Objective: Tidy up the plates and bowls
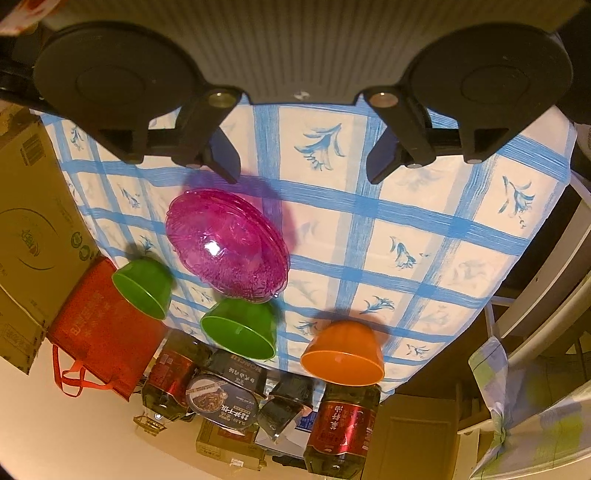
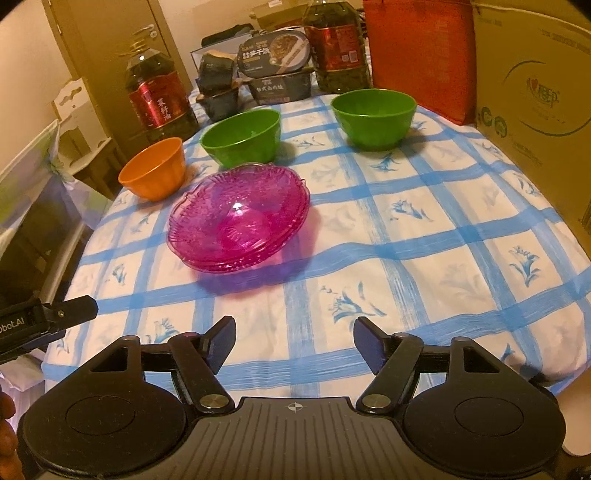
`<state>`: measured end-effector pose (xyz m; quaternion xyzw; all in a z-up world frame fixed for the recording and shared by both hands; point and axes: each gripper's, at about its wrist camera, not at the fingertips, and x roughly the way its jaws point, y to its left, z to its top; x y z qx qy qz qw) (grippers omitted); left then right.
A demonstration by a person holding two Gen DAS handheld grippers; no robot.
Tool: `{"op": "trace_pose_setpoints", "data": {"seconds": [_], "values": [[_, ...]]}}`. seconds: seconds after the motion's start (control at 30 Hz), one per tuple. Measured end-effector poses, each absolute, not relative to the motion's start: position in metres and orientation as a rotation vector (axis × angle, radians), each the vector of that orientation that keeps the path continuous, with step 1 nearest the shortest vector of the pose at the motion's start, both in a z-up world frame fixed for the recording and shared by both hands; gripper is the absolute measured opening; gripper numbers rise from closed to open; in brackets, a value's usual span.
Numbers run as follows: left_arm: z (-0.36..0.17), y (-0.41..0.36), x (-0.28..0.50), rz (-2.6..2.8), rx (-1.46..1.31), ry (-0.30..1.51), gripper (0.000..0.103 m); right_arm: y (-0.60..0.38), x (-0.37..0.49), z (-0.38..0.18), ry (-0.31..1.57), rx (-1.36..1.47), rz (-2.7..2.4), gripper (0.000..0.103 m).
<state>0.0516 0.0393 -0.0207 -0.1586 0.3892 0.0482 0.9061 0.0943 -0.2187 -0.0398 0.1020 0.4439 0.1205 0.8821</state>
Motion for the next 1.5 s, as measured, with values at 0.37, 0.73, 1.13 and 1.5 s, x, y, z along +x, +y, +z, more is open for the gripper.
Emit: {"op": "trace_pose_setpoints", "data": {"seconds": [0.37,0.73,1.13,1.5], "values": [[-0.021,0.043,0.051,0.098,-0.334,0.809,0.073,-0.213,0.096,-0.040,0.929,0.202,0.260,0.071],[-0.020,0.043,0.054,0.096,-0.327,0.806,0.074,-0.208,0.099,-0.041,0.929,0.198,0.266,0.071],[-0.015,0.057,0.064,0.101,-0.329,0.804,0.076,-0.197,0.109,-0.037,0.922,0.172,0.285,0.071],[-0.015,0.081,0.081,0.119,-0.351,0.792,0.076,-0.179,0.128,-0.038,0.925,0.154,0.306,0.071]]}}
